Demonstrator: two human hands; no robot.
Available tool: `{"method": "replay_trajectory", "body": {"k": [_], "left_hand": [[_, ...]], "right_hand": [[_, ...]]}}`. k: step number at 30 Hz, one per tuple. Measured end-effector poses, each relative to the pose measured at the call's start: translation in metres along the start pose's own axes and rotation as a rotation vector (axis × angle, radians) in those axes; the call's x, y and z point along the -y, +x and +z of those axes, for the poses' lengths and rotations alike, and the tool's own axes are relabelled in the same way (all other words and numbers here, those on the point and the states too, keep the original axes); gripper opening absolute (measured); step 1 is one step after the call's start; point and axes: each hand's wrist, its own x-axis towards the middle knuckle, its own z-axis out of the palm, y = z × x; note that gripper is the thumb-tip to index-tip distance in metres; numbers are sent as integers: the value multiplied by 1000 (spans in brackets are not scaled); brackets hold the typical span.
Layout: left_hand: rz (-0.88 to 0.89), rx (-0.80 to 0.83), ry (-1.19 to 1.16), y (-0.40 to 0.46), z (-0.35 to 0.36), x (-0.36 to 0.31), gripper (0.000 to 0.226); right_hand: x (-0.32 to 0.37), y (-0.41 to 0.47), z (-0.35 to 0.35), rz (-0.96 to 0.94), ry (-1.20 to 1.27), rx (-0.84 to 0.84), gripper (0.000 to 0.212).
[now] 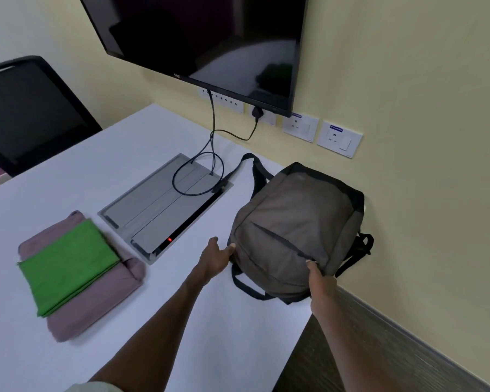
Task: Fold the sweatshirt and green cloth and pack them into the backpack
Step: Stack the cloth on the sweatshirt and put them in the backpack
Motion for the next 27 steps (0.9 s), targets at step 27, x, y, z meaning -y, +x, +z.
{"method": "replay_trajectory", "body": {"k": [27], "left_hand": [[58, 9, -133, 86, 39, -36, 44]], "right_hand": [[28, 91, -24, -121, 274, 62, 48]]}}
